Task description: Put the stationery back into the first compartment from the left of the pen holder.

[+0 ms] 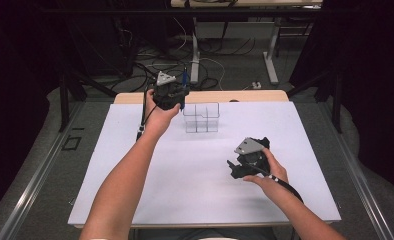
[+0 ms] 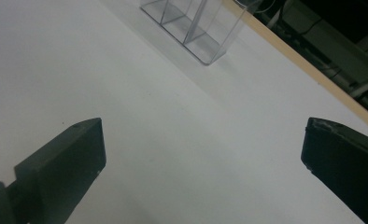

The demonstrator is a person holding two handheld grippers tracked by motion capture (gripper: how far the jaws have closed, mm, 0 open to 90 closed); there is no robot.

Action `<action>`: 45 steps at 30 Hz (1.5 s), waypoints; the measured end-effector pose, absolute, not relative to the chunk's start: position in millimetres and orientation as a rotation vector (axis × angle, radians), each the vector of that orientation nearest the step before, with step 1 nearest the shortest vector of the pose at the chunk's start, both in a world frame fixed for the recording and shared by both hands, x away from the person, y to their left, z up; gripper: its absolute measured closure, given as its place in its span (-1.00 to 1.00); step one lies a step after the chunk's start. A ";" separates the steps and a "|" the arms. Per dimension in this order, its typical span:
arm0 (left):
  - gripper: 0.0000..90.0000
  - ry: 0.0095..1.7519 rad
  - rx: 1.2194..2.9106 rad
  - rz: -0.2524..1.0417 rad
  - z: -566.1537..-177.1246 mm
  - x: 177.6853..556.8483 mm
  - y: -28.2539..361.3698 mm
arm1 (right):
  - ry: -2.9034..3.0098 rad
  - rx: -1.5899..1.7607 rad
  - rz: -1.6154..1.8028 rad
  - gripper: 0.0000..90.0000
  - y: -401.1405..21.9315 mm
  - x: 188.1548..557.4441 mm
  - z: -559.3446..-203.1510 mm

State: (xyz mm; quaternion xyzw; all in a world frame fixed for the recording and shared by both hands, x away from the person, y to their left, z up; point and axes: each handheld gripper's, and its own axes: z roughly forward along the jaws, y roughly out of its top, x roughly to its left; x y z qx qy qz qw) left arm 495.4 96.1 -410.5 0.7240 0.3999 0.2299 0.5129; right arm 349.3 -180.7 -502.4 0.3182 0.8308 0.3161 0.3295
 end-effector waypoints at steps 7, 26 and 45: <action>0.74 0.975 1.711 0.562 -419.4 505.5 90.6 | 2.150 1.044 0.937 -1.00 -191.1 356.5 -504.5; 0.75 1.022 1.712 0.570 -440.8 522.1 81.8 | 2.125 1.246 1.051 -1.00 -203.4 361.5 -507.2; 0.75 1.072 1.733 0.573 -456.9 526.8 76.6 | 2.143 1.233 1.050 -1.00 -200.8 360.2 -509.7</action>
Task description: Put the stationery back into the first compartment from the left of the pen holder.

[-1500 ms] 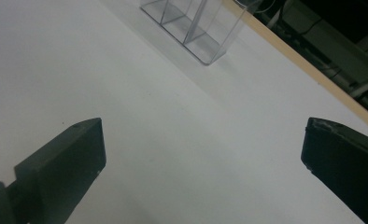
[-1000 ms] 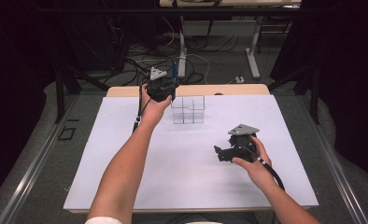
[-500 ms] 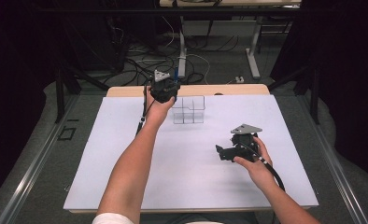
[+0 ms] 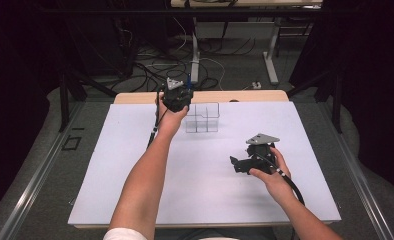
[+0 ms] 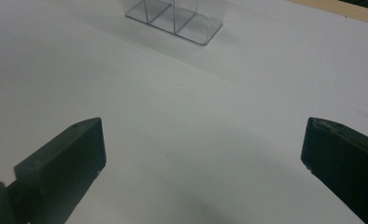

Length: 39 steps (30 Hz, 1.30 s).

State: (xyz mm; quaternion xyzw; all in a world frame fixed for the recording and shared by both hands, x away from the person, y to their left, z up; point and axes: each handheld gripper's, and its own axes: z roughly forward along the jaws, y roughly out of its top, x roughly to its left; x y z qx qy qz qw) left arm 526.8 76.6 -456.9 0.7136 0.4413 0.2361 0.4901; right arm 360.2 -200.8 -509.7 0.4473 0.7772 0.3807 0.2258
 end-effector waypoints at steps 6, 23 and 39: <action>0.74 1.087 1.739 0.568 -460.5 527.5 75.6 | 2.153 1.222 1.048 -1.00 -200.3 360.4 -510.4; 0.14 1.114 1.771 0.585 -455.7 523.0 87.0 | 2.161 1.237 1.038 -0.99 -199.0 359.6 -511.1; -0.25 1.072 1.771 0.481 -434.7 501.4 95.6 | 2.152 1.228 1.030 -0.98 -204.1 359.4 -510.2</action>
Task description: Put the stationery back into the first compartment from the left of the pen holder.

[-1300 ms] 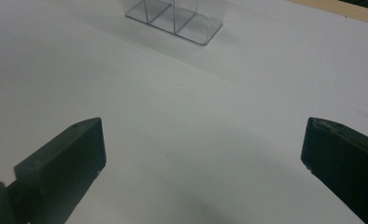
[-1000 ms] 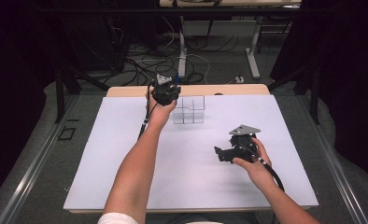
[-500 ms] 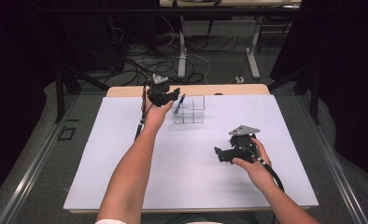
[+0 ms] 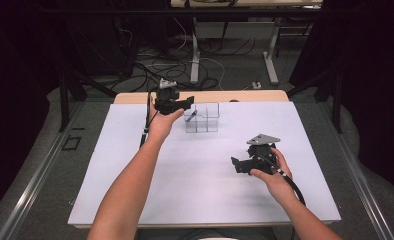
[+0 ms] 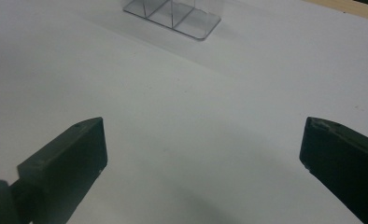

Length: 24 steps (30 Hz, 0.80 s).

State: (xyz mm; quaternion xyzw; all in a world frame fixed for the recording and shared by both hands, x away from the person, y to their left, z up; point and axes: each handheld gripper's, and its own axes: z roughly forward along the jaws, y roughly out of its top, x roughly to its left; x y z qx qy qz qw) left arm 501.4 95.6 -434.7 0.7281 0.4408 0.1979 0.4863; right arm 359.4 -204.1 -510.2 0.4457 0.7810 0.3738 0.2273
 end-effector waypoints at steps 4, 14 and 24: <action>-0.36 1.034 1.776 0.454 -427.2 490.6 95.3 | 2.144 1.241 1.029 -0.98 -205.4 359.3 -509.8; -0.46 1.011 1.804 0.450 -411.6 456.1 106.1 | 2.138 1.237 1.025 -0.97 -207.2 359.4 -509.5; -0.51 0.922 1.805 0.351 -405.3 419.0 119.1 | 2.141 1.238 1.020 -0.97 -206.2 359.0 -510.0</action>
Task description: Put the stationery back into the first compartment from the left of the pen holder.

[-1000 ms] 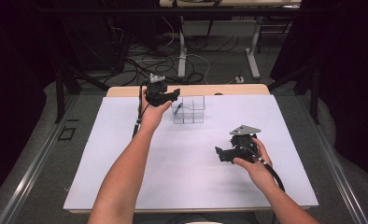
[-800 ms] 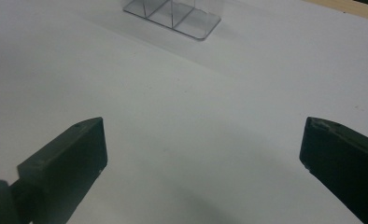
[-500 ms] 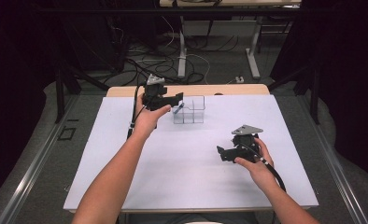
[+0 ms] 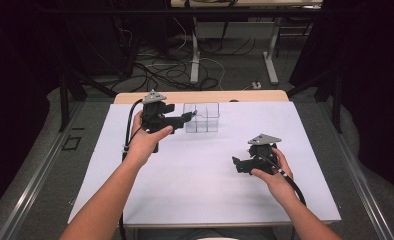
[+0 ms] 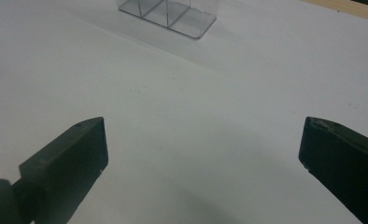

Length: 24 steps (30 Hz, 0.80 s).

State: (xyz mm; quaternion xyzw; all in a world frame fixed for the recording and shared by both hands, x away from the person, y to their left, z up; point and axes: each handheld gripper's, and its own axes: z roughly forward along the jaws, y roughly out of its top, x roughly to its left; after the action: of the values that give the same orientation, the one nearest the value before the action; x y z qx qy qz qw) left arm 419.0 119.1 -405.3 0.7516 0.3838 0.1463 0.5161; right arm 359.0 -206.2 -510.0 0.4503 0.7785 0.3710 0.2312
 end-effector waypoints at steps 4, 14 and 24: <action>-0.64 0.921 1.802 0.398 -408.0 405.7 123.2 | 2.145 1.229 1.015 -0.97 -206.7 358.6 -508.7; -1.00 1.009 1.750 0.386 -436.4 382.5 146.2 | 2.135 1.234 1.020 -0.97 -208.2 358.7 -509.0; -1.00 1.070 1.753 0.429 -464.9 367.6 177.6 | 2.126 1.247 1.019 -0.97 -210.0 359.0 -508.5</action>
State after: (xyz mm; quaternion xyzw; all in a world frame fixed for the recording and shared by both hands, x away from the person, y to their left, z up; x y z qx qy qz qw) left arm 367.6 177.6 -464.9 0.7244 0.4421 0.1772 0.4984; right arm 359.0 -210.0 -508.5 0.4544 0.7747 0.3715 0.2352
